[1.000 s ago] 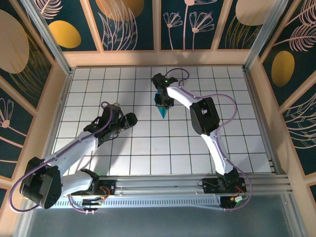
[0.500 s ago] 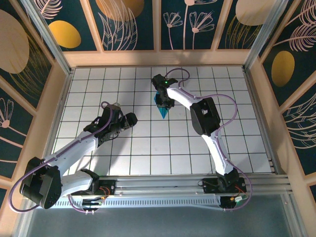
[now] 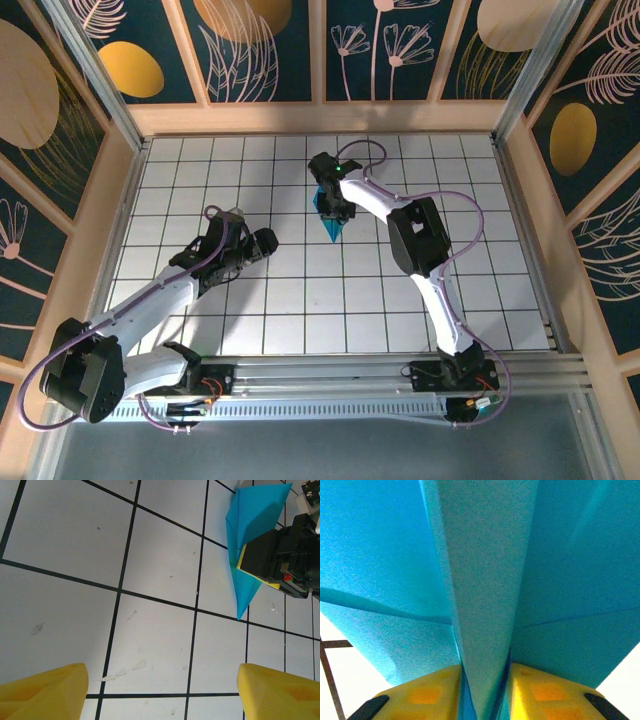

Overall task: Fold a paper plane with a square sheet of paper (fold left side to right side)
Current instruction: Place the paper plane at the top-center of the table.

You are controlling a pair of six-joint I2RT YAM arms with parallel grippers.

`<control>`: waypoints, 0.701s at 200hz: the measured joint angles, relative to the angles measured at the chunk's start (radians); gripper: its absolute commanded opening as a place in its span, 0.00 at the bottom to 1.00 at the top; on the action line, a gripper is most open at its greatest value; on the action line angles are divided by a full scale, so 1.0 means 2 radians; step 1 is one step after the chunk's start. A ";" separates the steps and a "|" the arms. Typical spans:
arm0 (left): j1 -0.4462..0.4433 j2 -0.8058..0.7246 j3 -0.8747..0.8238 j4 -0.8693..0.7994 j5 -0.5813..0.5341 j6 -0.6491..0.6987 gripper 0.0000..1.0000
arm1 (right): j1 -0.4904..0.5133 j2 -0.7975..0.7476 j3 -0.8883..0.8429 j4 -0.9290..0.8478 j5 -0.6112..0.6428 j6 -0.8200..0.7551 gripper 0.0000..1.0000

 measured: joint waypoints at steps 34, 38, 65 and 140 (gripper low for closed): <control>0.000 0.002 0.002 0.000 0.000 0.000 0.78 | 0.000 -0.006 -0.006 0.001 -0.002 0.000 0.30; 0.000 0.002 0.003 0.000 0.000 0.000 0.78 | 0.000 -0.007 -0.006 0.001 -0.002 0.000 0.31; 0.000 0.003 0.007 0.000 -0.002 0.001 0.78 | 0.001 -0.016 -0.010 0.001 -0.004 -0.001 0.35; 0.000 0.006 0.015 -0.002 -0.004 0.004 0.79 | 0.005 -0.029 -0.010 -0.006 -0.003 -0.005 0.40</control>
